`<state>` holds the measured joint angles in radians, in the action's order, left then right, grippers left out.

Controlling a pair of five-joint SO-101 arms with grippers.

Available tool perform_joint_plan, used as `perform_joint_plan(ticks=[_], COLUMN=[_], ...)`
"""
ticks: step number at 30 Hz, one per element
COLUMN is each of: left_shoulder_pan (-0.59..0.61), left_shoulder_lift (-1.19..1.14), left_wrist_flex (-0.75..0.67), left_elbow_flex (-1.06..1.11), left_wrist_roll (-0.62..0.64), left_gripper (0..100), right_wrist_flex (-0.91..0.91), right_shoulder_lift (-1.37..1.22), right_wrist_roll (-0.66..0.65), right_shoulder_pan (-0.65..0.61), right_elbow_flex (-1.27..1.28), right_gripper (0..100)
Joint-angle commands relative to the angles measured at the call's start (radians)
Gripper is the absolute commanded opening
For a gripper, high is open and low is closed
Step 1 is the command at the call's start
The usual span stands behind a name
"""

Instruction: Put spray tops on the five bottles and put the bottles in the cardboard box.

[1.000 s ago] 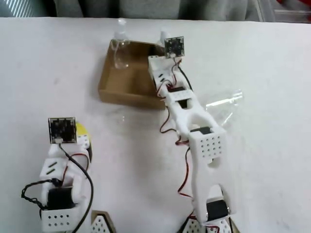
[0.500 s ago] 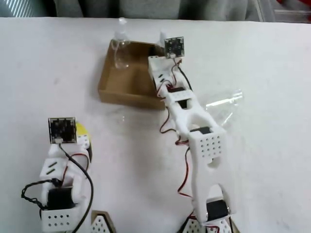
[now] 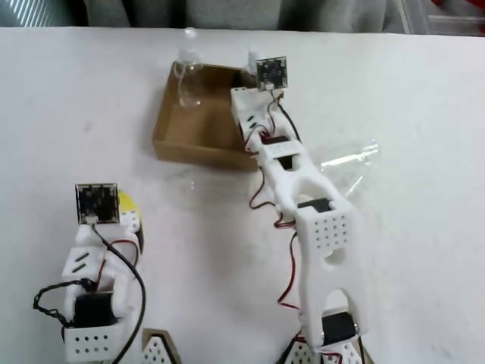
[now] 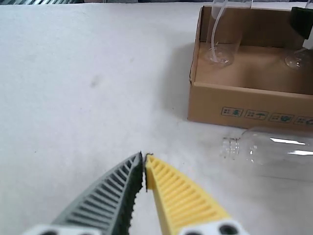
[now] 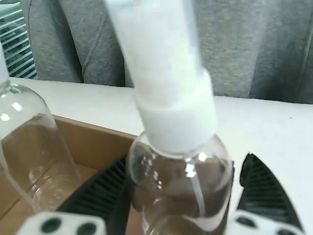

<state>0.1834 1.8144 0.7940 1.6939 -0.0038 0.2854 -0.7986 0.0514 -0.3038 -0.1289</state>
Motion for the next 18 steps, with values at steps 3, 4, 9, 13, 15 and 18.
perform_joint_plan(ticks=[3, 4, 9, 13, 15, 18], left_shoulder_pan=[-0.016, -0.016, -0.016, -0.016, -0.016, -0.016], left_shoulder_lift=[0.013, 0.013, 0.013, 0.013, 0.013, 0.013], left_wrist_flex=[0.008, 0.008, 0.008, 0.008, 0.008, 0.008], left_elbow_flex=[-0.002, -0.002, -0.002, -0.002, -0.002, -0.002], left_wrist_roll=[-0.006, -0.006, -0.006, -0.006, -0.006, -0.006], left_gripper=[3, 3, 3, 3, 3, 3], right_wrist_flex=[-0.001, -0.001, -0.001, -0.002, -0.002, -0.002], right_shoulder_lift=[0.145, 0.154, 0.186, 0.228, 0.249, 0.265], right_wrist_roll=[0.009, 0.009, 0.009, 0.009, 0.009, 0.009], right_shoulder_pan=[-0.010, -0.010, -0.010, -0.012, -0.012, -0.012], right_elbow_flex=[0.041, 0.051, 0.092, 0.130, 0.149, 0.160], right_gripper=[27.8, 27.8, 27.8, 27.8, 27.8, 27.9])
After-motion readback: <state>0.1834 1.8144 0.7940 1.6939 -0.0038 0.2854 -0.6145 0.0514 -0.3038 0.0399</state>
